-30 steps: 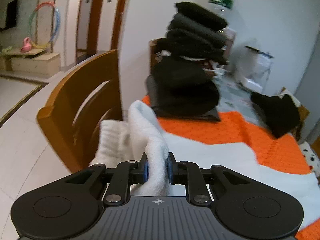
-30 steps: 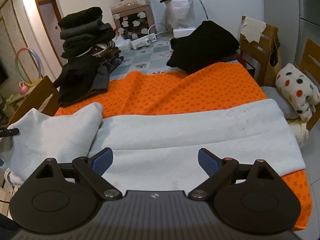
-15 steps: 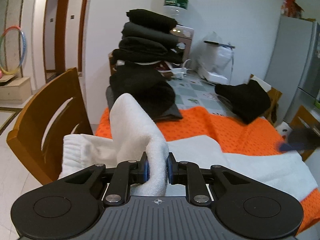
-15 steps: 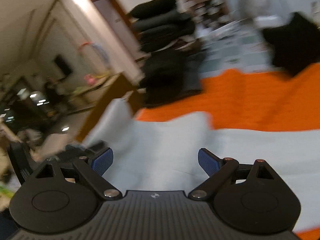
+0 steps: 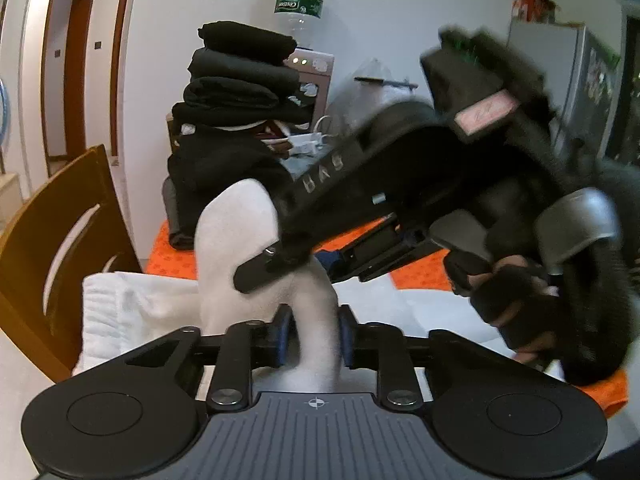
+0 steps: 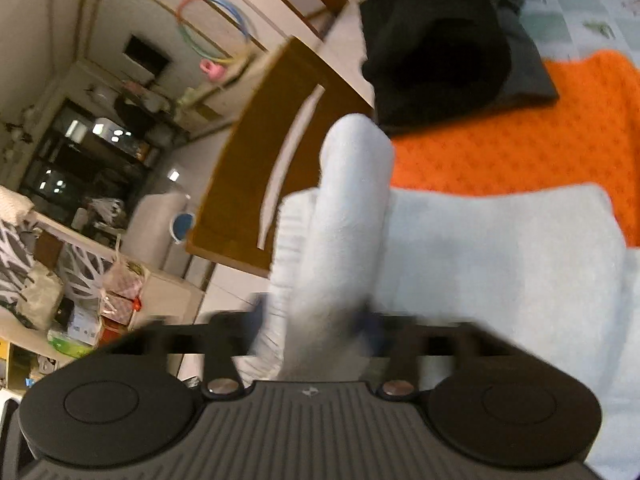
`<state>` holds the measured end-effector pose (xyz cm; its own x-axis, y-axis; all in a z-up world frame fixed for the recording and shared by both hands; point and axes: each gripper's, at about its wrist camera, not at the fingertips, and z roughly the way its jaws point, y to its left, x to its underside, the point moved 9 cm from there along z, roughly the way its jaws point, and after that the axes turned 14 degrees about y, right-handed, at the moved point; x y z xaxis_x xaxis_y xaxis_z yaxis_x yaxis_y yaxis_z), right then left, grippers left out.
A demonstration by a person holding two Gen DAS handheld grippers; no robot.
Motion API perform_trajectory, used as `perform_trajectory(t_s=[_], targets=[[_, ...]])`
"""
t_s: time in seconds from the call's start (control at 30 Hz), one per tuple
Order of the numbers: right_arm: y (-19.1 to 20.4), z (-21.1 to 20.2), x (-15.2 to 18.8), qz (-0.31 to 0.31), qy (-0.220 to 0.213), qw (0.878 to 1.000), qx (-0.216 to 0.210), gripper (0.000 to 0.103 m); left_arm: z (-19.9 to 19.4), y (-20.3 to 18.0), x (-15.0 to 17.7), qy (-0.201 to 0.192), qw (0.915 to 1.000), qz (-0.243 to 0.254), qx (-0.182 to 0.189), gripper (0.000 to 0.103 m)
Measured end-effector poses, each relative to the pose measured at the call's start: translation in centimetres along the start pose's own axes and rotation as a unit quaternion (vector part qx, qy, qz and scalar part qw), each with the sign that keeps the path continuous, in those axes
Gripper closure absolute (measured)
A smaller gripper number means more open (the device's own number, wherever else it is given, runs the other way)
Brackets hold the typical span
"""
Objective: Fold clothes
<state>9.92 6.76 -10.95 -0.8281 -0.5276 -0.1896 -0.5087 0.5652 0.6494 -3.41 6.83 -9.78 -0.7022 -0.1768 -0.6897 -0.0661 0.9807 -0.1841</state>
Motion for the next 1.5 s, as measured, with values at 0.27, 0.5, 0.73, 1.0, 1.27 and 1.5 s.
perform_trajectory(t_s=[0.27, 0.5, 0.73, 1.0, 1.27, 1.5], targets=[[-5.1, -6.1, 2.5, 0.047, -0.029, 0.998, -0.016, 0.082, -3.8, 2.0, 0.9, -0.040, 0.9972, -0.041, 0.048, 0.030], [-11.7, -14.5, 5.8, 0.073, -0.058, 0.996, 0.001, 0.083, -2.2, 2.0, 1.3, -0.014, 0.9940, -0.079, 0.075, 0.027], [-19.5, -22.7, 8.9, 0.104, -0.082, 0.991, 0.030, 0.083, 2.5, 0.3, 1.8, 0.029, 0.9931, -0.110, 0.030, 0.027], [-31.3, -28.4, 12.2, 0.124, -0.071, 0.987, 0.078, 0.083, 7.7, -4.6, 2.7, 0.083, 0.9874, -0.134, -0.008, 0.027], [-39.0, -26.5, 14.1, 0.092, -0.022, 0.988, 0.119, 0.074, 9.3, -9.0, 3.3, 0.107, 0.9836, -0.136, -0.049, 0.027], [-37.8, -26.9, 14.8, 0.008, -0.025, 0.978, 0.206, 0.060, 9.2, -11.5, 3.6, 0.101, 0.9820, -0.146, -0.065, 0.025]])
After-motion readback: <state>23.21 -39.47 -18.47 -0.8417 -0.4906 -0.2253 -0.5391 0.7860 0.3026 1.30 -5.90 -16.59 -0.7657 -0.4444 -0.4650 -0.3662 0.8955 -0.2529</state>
